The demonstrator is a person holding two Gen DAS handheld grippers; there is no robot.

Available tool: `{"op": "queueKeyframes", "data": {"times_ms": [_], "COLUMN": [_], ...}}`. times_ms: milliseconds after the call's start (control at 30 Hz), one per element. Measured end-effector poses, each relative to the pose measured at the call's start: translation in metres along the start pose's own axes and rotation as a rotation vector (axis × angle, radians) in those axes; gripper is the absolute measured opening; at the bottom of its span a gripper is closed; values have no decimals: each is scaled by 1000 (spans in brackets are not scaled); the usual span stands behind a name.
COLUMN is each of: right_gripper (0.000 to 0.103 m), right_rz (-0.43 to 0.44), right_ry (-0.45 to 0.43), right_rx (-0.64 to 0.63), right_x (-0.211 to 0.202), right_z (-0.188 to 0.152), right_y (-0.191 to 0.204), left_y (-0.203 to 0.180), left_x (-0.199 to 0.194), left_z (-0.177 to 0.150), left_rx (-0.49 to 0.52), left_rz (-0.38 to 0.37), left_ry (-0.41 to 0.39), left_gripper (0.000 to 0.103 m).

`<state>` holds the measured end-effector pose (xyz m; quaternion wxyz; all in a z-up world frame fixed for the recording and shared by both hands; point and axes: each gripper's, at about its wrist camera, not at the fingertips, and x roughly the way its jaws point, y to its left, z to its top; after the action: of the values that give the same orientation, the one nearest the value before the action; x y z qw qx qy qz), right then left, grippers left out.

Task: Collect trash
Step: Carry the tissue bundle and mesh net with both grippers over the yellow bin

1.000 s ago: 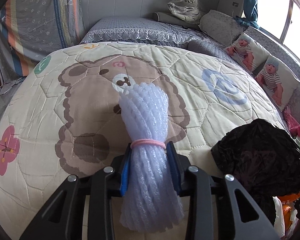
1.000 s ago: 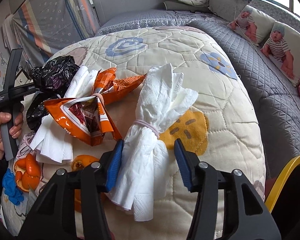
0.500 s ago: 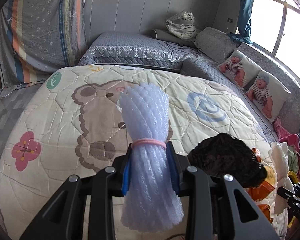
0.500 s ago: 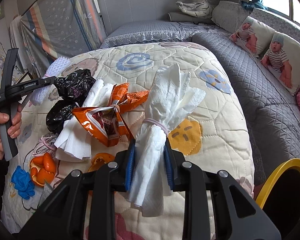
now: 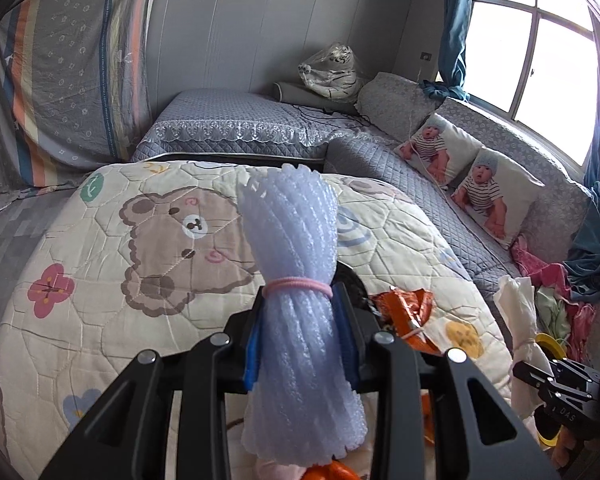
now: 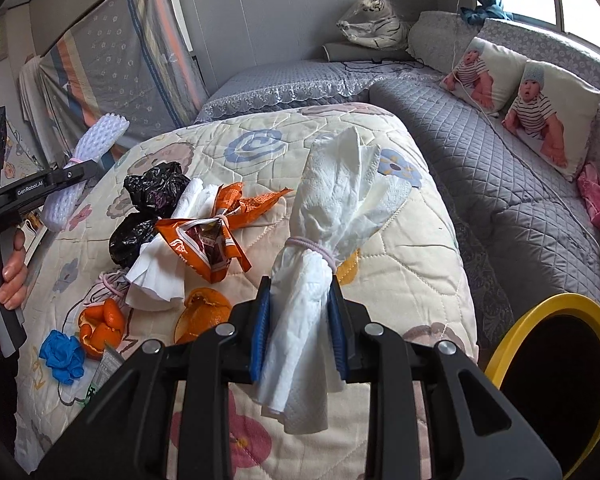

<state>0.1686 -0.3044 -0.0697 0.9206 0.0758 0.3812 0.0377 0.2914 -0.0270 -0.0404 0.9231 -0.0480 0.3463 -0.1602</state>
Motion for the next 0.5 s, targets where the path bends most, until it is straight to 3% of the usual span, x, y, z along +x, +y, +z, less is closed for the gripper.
{"op": "queueKeyframes", "data": {"times_ms": [500], "right_gripper": [25], "right_rz": [-70], "right_ry": [-72], "right_rx": [103], "right_x": [-52], "right_z": [-25], "right_y": [-69], "left_y": [-130], "left_x": [-12], "left_z": [-22], "left_rx": [123], "left_rz": [-164], "left_ry": [-18], "left_gripper": [30]}}
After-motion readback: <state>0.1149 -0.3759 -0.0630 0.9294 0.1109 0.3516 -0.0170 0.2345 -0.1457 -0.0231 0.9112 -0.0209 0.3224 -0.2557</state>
